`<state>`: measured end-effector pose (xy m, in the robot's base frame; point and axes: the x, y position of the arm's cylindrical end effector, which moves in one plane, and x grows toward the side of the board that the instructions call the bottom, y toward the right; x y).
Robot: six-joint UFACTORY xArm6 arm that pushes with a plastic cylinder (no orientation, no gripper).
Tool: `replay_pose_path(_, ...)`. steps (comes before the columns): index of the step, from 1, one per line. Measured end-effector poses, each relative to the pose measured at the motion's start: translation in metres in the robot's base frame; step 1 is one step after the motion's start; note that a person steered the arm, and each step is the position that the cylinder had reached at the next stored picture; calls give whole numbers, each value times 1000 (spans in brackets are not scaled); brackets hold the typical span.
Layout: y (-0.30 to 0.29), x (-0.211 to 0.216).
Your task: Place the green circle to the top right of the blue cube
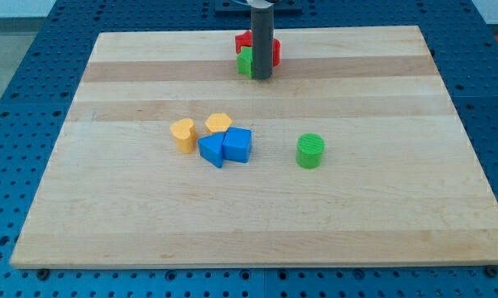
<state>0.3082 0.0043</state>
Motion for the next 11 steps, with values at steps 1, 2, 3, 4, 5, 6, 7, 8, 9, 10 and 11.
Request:
replay_pose_path(1,0,4)
replay_pose_path(2,36,43)
replay_pose_path(3,127,69)
replay_pose_path(4,139,153)
replay_pose_path(5,127,204)
replay_pose_path(6,121,210)
replay_pose_path(7,106,209)
replay_pose_path(8,84,209)
replay_pose_path(9,82,188)
replay_pose_path(10,60,138)
replay_pose_path(11,36,94)
